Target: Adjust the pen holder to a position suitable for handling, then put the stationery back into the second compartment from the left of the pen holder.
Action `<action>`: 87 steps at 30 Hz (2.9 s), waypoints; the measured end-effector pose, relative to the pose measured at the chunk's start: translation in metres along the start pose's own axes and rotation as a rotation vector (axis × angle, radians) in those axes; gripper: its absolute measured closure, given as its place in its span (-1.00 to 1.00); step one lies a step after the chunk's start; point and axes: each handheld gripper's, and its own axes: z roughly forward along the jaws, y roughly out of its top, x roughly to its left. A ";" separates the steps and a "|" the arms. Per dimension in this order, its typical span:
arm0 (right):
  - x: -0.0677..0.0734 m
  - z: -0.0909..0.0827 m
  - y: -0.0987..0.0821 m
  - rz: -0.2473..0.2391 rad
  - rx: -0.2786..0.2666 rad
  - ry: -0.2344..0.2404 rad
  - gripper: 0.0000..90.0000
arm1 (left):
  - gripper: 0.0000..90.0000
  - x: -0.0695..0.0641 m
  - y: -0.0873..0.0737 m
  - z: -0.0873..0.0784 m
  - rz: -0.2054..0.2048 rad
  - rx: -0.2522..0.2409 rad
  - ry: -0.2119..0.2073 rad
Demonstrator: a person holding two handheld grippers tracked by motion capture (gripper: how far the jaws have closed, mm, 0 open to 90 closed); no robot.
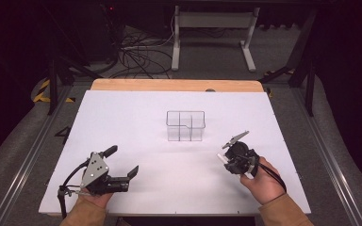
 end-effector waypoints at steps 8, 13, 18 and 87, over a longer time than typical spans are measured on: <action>0.001 -0.011 0.001 -0.021 -0.073 -0.013 0.76 | -0.88 0.000 0.000 0.000 0.001 -0.002 0.000; 0.001 -0.011 0.002 -0.026 -0.075 -0.009 0.76 | -0.88 0.001 0.000 -0.001 0.004 -0.002 0.000; 0.002 -0.015 0.004 -0.044 -0.099 -0.012 0.75 | -0.88 0.001 0.000 -0.001 -0.005 -0.001 0.001; -0.036 -0.031 0.080 -0.097 -1.012 0.247 0.75 | -0.88 0.003 -0.007 -0.019 -0.025 0.002 0.052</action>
